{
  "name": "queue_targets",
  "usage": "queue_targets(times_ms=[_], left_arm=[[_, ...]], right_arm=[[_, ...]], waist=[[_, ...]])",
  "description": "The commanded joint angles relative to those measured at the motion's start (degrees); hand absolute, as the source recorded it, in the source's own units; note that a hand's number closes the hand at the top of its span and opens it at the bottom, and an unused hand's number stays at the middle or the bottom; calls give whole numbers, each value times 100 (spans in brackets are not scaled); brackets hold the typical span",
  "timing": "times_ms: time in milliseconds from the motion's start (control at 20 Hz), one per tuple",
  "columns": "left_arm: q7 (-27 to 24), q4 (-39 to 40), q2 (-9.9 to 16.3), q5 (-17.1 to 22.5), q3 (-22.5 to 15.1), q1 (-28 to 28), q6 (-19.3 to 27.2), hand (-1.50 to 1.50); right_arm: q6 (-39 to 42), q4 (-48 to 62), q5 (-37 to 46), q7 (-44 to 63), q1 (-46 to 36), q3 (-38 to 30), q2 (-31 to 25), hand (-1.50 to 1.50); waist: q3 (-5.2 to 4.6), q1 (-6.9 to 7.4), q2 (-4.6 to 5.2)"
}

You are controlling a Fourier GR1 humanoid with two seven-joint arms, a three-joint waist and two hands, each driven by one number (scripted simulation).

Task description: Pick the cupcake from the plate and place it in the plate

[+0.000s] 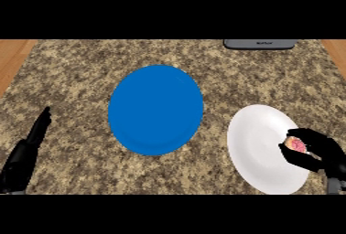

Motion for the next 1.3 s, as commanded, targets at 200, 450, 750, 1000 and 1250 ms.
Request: queue_targets(times_ms=[200,450,750,1000,1250], left_arm=[[-563,591,-179,-178,348,-20,-198,0],[-20,-26,-284,-292,-136,-263,-193,0],[-176,341,-176,-273,-18,-507,-266,0],[-172,482,-374,-384,-25,-497,-36,0],[-203,340,-439,-490,-69,-202,39,0]], right_arm=[[-86,435,378,-422,-218,-144,146,150],[1015,1126,1203,-1384,-1396,702,-1184,150],[1054,2080,2221,-2688,-2615,1411,-1734,150],[152,3172,2310,-3614,-3694,987,-1515,150],[-259,2828,2112,-4220,-4009,698,-1480,150]], waist=[[-3,-2,2],[9,423,102],[11,430,131],[11,276,93],[2,111,24]])
